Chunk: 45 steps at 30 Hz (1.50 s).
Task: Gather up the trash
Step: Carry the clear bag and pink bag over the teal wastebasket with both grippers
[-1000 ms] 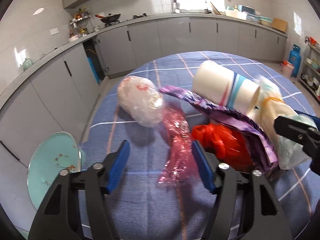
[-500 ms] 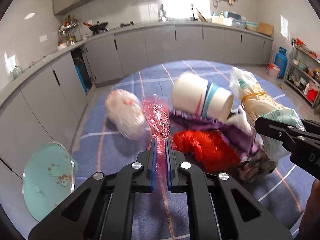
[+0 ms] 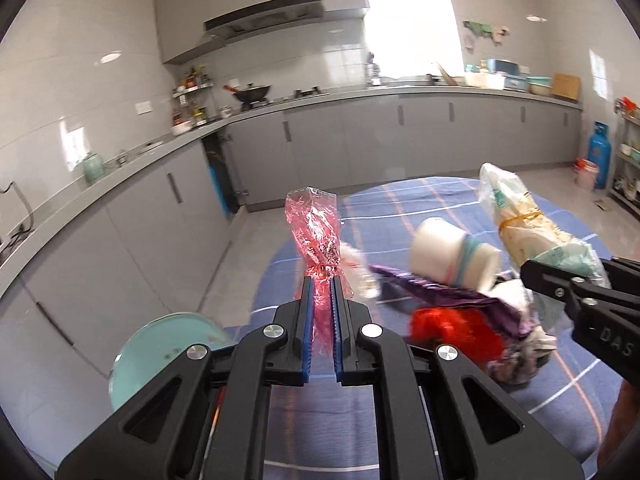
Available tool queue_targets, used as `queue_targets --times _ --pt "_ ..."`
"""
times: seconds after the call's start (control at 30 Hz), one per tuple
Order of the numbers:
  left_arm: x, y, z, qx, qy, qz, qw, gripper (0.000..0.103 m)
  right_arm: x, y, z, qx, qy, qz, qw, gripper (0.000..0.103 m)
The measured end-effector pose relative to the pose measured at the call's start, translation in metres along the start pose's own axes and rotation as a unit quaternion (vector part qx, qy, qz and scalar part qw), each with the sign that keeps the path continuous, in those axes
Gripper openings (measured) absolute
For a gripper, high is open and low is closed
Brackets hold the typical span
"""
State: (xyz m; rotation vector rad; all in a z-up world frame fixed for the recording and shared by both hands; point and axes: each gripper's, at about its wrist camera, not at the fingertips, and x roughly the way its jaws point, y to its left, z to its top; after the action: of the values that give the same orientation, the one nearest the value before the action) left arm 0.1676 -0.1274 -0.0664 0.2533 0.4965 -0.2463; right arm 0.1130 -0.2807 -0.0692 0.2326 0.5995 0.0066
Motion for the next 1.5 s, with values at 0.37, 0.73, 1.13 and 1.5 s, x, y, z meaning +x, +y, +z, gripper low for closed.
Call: queue_targets --times 0.37,0.73,1.13,1.5 --pt "0.005 0.073 0.001 -0.042 0.017 0.074 0.9962 0.008 0.024 0.063 0.017 -0.062 0.004 0.061 0.996 0.024" --pt "0.013 0.138 -0.015 -0.073 0.048 0.151 0.9847 0.008 0.056 0.117 0.019 -0.105 0.025 0.122 0.987 0.024" --pt "0.029 0.190 -0.041 -0.093 0.084 0.210 0.9696 0.008 0.092 0.168 0.011 -0.146 0.053 0.154 0.976 0.024" --pt "0.042 0.214 -0.056 -0.089 0.115 0.265 0.9532 0.008 0.119 0.200 0.000 -0.172 0.078 0.171 0.967 0.024"
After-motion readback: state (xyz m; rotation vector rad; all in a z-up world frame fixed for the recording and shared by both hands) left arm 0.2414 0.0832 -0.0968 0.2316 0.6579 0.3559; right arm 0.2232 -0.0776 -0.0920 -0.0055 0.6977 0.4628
